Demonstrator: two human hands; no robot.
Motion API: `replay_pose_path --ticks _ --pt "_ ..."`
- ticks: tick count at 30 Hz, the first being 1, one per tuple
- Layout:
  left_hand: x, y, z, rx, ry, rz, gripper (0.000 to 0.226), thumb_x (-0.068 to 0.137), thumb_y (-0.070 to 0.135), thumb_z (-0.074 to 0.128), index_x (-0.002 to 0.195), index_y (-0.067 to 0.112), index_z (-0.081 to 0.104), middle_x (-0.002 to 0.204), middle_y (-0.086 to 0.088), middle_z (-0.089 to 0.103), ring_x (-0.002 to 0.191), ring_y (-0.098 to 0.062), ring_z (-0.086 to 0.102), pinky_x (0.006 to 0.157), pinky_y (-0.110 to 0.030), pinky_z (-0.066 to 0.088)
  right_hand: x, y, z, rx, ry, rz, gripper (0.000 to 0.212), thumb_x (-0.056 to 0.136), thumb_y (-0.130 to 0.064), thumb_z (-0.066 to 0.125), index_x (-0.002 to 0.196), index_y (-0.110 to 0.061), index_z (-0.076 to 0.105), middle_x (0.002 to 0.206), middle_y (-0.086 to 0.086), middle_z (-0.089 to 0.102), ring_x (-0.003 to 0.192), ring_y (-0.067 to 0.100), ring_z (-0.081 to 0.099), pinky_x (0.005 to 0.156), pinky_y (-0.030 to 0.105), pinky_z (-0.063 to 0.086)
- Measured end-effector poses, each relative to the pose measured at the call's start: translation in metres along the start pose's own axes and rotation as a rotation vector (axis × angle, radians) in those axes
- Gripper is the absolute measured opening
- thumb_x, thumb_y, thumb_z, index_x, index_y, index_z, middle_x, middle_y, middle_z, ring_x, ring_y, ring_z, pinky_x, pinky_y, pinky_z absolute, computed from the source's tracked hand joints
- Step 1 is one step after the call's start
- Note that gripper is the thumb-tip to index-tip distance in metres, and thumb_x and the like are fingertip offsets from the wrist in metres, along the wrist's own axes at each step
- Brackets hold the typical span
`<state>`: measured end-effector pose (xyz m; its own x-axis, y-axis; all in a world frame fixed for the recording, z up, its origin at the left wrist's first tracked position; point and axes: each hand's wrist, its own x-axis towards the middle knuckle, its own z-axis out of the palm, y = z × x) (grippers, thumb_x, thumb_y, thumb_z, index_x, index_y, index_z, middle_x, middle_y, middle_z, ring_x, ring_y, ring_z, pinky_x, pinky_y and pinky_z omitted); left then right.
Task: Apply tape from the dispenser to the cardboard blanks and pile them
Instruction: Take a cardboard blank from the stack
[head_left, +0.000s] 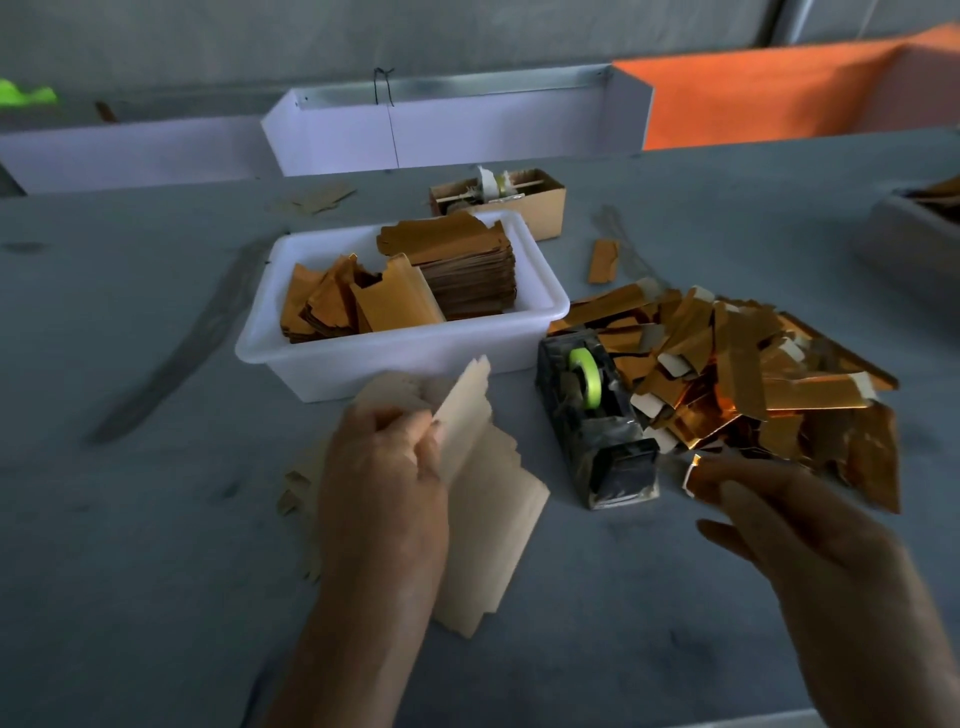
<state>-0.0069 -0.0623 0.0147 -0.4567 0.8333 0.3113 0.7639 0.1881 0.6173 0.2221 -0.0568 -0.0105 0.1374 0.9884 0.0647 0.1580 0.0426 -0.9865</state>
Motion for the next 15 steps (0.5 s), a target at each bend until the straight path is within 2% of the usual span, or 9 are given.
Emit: replay_pose_path --ticks 2,3,5,7,9,11,12,13,15 --pt "-0.002 0.006 -0.007 -0.298 -0.040 -0.071 0.014 0.091 0.032 0.060 0.094 0.030 0.074 0.083 0.012 0.065 0.068 0.001 0.054 0.061 -0.008 0.038 -0.004 -0.008 0.004 0.052 -0.064 0.038 0.019 0.083 -0.008 0.057 0.087 -0.019 0.072 0.091 -0.003 0.073 0.086 0.011 0.069 0.069 0.028 0.059" --pt "-0.004 0.010 -0.009 -0.474 -0.125 -0.152 0.008 0.086 0.035 0.065 0.088 0.032 0.072 0.075 0.013 0.067 0.064 0.001 0.057 0.059 -0.013 0.042 -0.006 -0.012 0.007 0.079 -0.111 0.057 0.019 0.082 -0.010 0.057 0.083 -0.019 0.073 0.088 -0.002 0.073 0.085 0.012 0.069 0.068 0.024 0.058" --pt "-0.008 0.017 -0.009 -0.807 -0.348 -0.300 0.021 0.069 0.040 0.076 0.088 0.030 0.074 0.081 0.008 0.074 0.079 -0.010 0.067 0.072 -0.033 0.052 -0.012 -0.020 0.015 0.139 -0.225 0.095 0.018 0.076 -0.020 0.057 0.080 -0.020 0.075 0.088 -0.001 0.073 0.084 0.011 0.070 0.067 0.023 0.058" --pt "-0.013 0.021 -0.003 -0.990 -0.501 -0.404 0.027 0.061 0.033 0.081 0.082 0.017 0.076 0.089 -0.007 0.075 0.084 -0.023 0.068 0.079 -0.039 0.050 -0.015 -0.026 0.023 0.198 -0.328 0.145 0.025 0.069 -0.034 0.056 0.087 -0.033 0.074 0.092 -0.007 0.073 0.088 0.007 0.069 0.069 0.025 0.058" --pt "-0.019 0.026 0.002 -1.076 -0.580 -0.446 0.020 0.061 0.029 0.074 0.074 0.014 0.076 0.082 -0.011 0.073 0.073 -0.020 0.066 0.066 -0.031 0.051 -0.017 -0.030 0.028 0.240 -0.380 0.196 0.029 0.065 -0.044 0.058 0.090 -0.044 0.071 0.095 -0.012 0.072 0.090 0.003 0.067 0.074 0.026 0.054" --pt "-0.025 0.029 0.007 -1.074 -0.587 -0.442 0.018 0.060 0.033 0.071 0.071 0.020 0.076 0.074 -0.005 0.073 0.066 -0.014 0.066 0.060 -0.025 0.052 -0.016 -0.032 0.031 0.285 -0.390 0.249 0.031 0.064 -0.043 0.062 0.093 -0.038 0.073 0.096 -0.007 0.073 0.089 0.009 0.068 0.077 0.036 0.054" --pt "-0.026 0.029 0.008 -1.046 -0.575 -0.427 0.021 0.058 0.037 0.072 0.073 0.023 0.077 0.074 -0.002 0.073 0.068 -0.013 0.067 0.065 -0.027 0.054 -0.016 -0.032 0.032 0.308 -0.376 0.277 0.030 0.066 -0.037 0.063 0.093 -0.030 0.074 0.094 -0.003 0.074 0.086 0.013 0.069 0.074 0.041 0.056" --pt "-0.027 0.028 0.009 -1.010 -0.562 -0.401 0.026 0.056 0.042 0.072 0.075 0.025 0.077 0.075 0.000 0.074 0.071 -0.012 0.067 0.070 -0.031 0.053 -0.016 -0.033 0.032 0.331 -0.352 0.296 0.027 0.067 -0.030 0.063 0.091 -0.023 0.074 0.091 0.000 0.074 0.083 0.016 0.070 0.068 0.040 0.058" --pt "-0.028 0.029 0.009 -0.966 -0.538 -0.349 0.031 0.056 0.049 0.070 0.077 0.027 0.076 0.074 0.004 0.072 0.072 -0.011 0.064 0.070 -0.032 0.047 -0.014 -0.033 0.032 0.348 -0.303 0.300 0.023 0.068 -0.025 0.060 0.085 -0.020 0.073 0.087 -0.001 0.074 0.079 0.012 0.069 0.060 0.027 0.058"
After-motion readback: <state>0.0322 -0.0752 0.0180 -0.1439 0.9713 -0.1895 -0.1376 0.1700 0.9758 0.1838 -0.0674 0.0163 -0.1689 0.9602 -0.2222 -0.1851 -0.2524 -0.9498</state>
